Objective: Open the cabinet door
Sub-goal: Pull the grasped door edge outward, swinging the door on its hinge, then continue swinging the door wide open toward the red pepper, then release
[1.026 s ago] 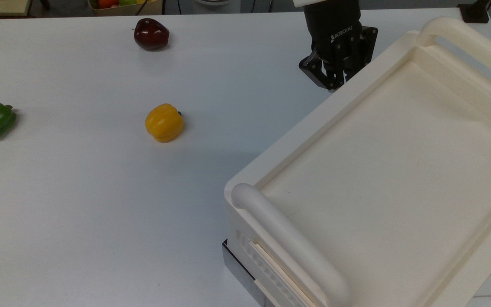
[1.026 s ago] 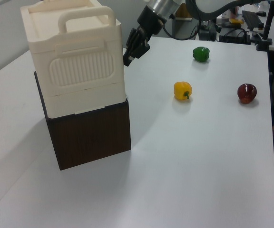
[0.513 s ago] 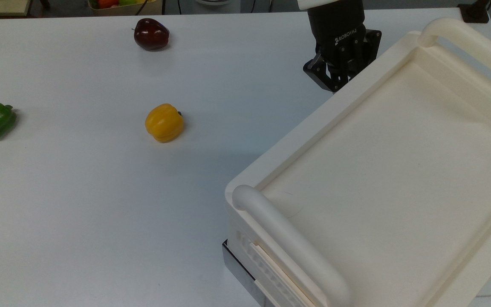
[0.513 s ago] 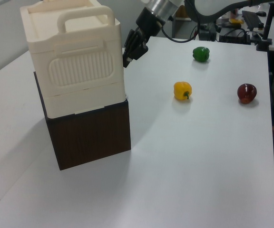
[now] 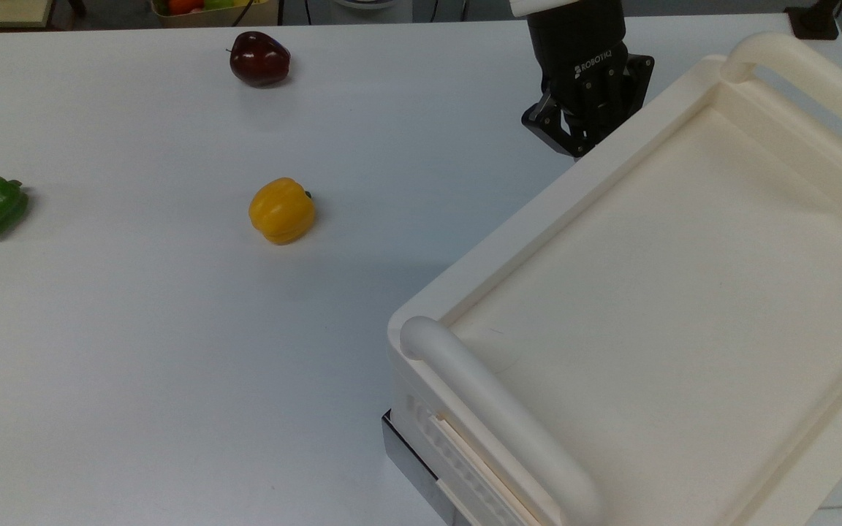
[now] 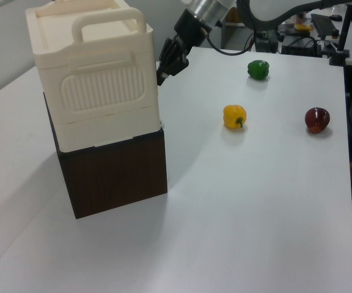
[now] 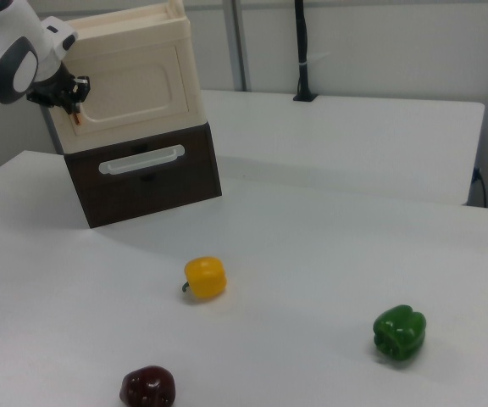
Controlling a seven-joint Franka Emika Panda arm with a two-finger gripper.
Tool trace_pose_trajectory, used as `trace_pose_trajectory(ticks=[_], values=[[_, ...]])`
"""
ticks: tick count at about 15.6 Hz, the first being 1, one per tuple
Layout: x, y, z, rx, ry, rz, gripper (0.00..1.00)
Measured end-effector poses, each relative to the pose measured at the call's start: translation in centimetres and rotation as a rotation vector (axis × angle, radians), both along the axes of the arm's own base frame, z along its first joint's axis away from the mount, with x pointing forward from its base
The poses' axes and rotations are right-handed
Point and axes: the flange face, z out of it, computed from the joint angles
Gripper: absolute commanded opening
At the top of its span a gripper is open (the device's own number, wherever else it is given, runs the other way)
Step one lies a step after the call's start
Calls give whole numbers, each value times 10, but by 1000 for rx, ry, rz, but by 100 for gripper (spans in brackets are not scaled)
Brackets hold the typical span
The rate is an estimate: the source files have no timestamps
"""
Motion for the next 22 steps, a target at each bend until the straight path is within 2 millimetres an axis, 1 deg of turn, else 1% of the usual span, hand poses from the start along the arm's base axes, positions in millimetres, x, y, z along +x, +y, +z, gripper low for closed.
trace_pose_trajectory(ticks=[3, 5, 10, 12, 13, 14, 15, 16, 17, 19, 22], values=[[-2, -2, -1, -1, 5, -1, 0], [-5, -9, 2, -8, 35, -1, 0], [-16, -48, 16, -45, 147, 7, 1], [-19, -64, 18, -56, 191, -1, 8], [-21, -76, 19, -62, 219, -10, 16], [-22, -89, 21, -65, 244, -20, 31], [-23, -106, 22, -68, 273, -36, 54], [-24, -123, 22, -71, 306, -55, 82], [-25, -142, 22, -74, 339, -78, 100], [-26, -182, 19, -94, 388, -130, 100], [-27, -229, 13, -120, 436, -199, 100]])
